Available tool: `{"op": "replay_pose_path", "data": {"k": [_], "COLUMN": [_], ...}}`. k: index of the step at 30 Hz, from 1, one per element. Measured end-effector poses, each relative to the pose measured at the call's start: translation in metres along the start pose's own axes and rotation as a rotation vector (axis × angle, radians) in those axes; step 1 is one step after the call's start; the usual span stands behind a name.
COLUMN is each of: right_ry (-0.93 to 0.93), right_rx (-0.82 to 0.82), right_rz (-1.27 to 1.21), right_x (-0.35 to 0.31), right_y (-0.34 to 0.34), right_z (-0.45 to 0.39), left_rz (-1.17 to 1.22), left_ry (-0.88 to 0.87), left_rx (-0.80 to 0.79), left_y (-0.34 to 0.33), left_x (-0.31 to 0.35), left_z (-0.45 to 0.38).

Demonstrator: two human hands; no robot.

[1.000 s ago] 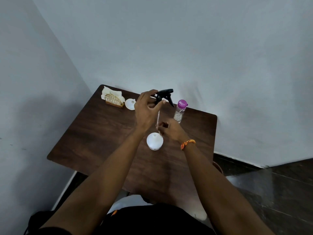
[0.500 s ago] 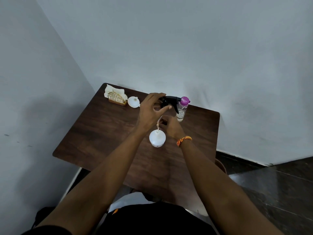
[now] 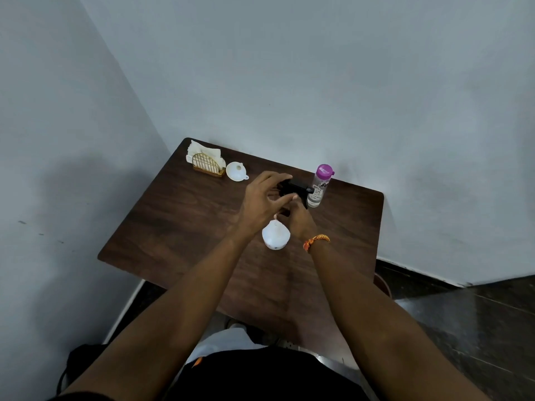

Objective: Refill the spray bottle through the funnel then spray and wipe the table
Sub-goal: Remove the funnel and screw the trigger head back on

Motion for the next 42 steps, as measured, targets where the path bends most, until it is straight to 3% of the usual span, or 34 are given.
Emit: {"op": "replay_pose_path", "data": {"k": [3, 4, 6, 12, 22, 25, 29, 33, 42], "right_ry": [-0.110, -0.021, -0.051, -0.196, -0.344, -0.309, -0.215, -0.067, 0.019], "right_rx": [0.064, 0.053, -0.020, -0.069, -0.112, -0.110, -0.059, 0.012, 0.014], "right_rz": [-0.036, 0.026, -0.017, -0.299, -0.276, -0.193, -0.285, -0.278, -0.196], "right_x": [0.008, 0.007, 0.012, 0.029, 0.060, 0.065, 0.061, 0.046, 0.049], "right_y": [0.000, -0.002, -0.010, -0.015, -0.026, -0.029, -0.025, -0.013, -0.015], "right_z": [0.005, 0.005, 0.007, 0.010, 0.023, 0.028, 0.038, 0.037, 0.027], "left_rz": [0.027, 0.028, 0.032, 0.001, 0.035, 0.045, 0.113, 0.039, 0.066], "left_ry": [0.027, 0.035, 0.042, 0.069, 0.287, 0.328, 0.420, 0.367, 0.470], "left_rx": [-0.005, -0.007, -0.011, -0.039, -0.051, -0.079, -0.108, -0.106, -0.112], "left_y": [-0.002, -0.003, -0.005, -0.015, -0.038, -0.043, -0.050, -0.054, -0.064], "left_x": [-0.005, -0.007, -0.011, -0.021, -0.053, -0.060, -0.069, -0.068, -0.089], "left_z": [0.008, 0.011, 0.017, 0.033, 0.066, 0.075, 0.088, 0.089, 0.094]}}
Point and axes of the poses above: each hand's wrist, its own z-axis away from the middle knuckle, its own y-axis out of the back of the hand, x = y × z, the point moved 5 cm from there along -z, towards the middle knuckle, and after that the axes turned 12 degrees about -y, right-handed, at the moved point
